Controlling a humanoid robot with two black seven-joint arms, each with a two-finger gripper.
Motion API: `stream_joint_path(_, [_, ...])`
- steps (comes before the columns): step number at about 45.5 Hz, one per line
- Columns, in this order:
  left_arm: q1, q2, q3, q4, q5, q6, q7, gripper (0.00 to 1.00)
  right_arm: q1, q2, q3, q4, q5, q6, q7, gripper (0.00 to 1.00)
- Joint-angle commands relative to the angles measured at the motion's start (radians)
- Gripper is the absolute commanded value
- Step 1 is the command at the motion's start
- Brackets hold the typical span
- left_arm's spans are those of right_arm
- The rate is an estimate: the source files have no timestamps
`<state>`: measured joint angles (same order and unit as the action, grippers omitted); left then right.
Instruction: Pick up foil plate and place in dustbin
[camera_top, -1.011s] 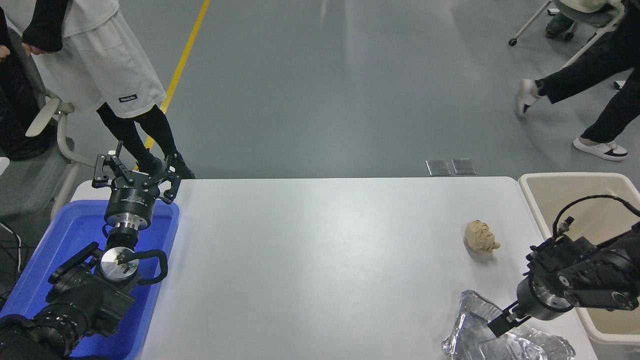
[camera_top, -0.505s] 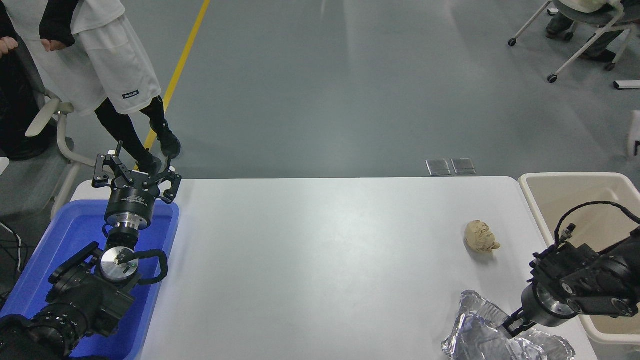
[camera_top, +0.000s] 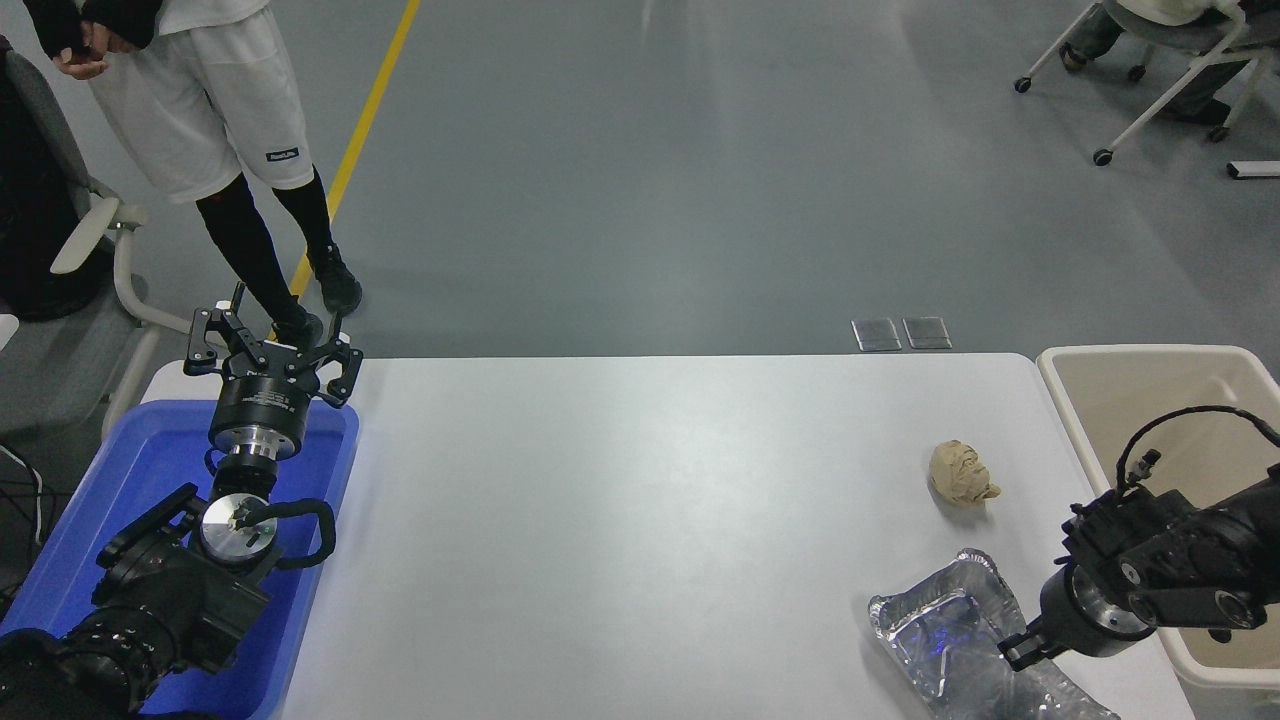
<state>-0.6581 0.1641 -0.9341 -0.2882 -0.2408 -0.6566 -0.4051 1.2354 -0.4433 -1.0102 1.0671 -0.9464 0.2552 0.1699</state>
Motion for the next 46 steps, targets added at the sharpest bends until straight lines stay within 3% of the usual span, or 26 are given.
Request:
stream_joint_path(1, [0.000,0.000,0.000,0.000,0.001,-0.001,0.000,0.99,0.070,-0.015,-0.011,0.008,0.078,0.084,0.000,0.00])
stream_joint_path(37, [0.000,0.000,0.000,0.000,0.001,-0.001,0.002,0.99,0.734,-0.041,-0.195,0.318,0.337,0.530,0.002,0.00])
stream_joint_path(46, [0.000,0.000,0.001,0.000,0.001,-0.001,0.002,0.99,0.866,-0.041,-0.231,0.323,0.394,0.530,0.000,0.00])
